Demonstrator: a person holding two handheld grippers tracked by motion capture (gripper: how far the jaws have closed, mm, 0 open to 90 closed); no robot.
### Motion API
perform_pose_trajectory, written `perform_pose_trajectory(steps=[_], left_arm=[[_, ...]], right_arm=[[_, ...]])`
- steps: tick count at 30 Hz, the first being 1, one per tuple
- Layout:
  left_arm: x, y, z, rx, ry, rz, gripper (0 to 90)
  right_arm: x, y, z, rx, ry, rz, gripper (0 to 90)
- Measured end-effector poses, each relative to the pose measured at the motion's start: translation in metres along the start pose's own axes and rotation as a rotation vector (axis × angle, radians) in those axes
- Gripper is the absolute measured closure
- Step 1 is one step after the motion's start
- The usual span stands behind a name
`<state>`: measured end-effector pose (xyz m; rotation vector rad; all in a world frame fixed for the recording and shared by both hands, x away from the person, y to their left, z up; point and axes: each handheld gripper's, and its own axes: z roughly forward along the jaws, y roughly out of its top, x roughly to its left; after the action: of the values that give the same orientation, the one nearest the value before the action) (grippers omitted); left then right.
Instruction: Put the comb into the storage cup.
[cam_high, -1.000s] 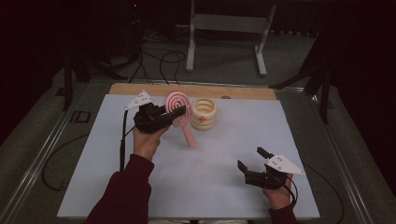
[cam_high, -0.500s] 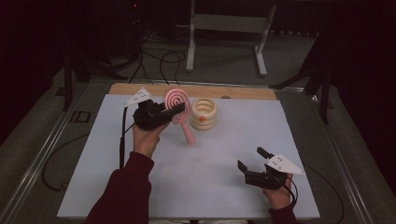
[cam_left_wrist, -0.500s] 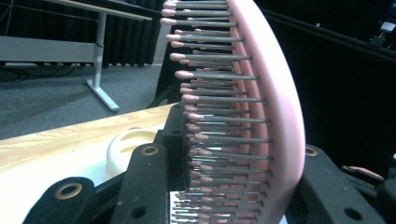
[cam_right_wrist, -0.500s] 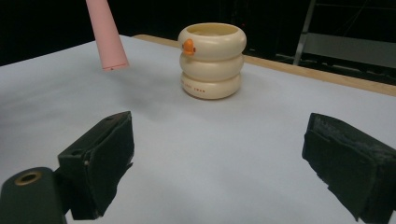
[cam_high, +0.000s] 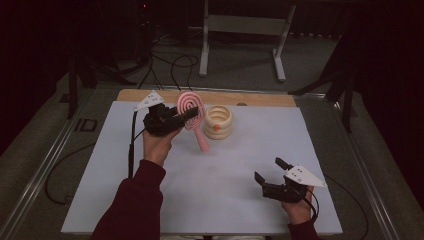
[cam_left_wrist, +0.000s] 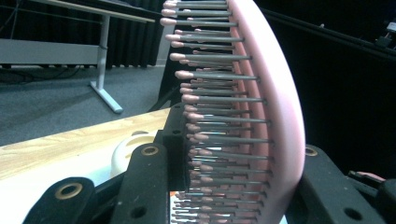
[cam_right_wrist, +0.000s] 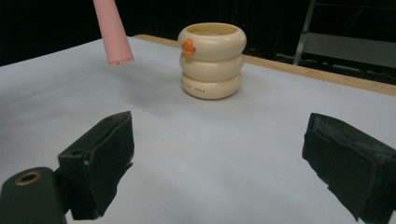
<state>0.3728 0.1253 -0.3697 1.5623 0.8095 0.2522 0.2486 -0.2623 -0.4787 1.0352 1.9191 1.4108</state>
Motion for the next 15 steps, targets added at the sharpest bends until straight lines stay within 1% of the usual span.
perform_pose_trajectory(steps=[15], left_arm=[[0.0052,0.0061,0.0013,-0.003,0.025,0.012,64.7]], right_arm=[[-0.0004,-0.0006,0.0006,-0.002,0.001,0.002,9.2]])
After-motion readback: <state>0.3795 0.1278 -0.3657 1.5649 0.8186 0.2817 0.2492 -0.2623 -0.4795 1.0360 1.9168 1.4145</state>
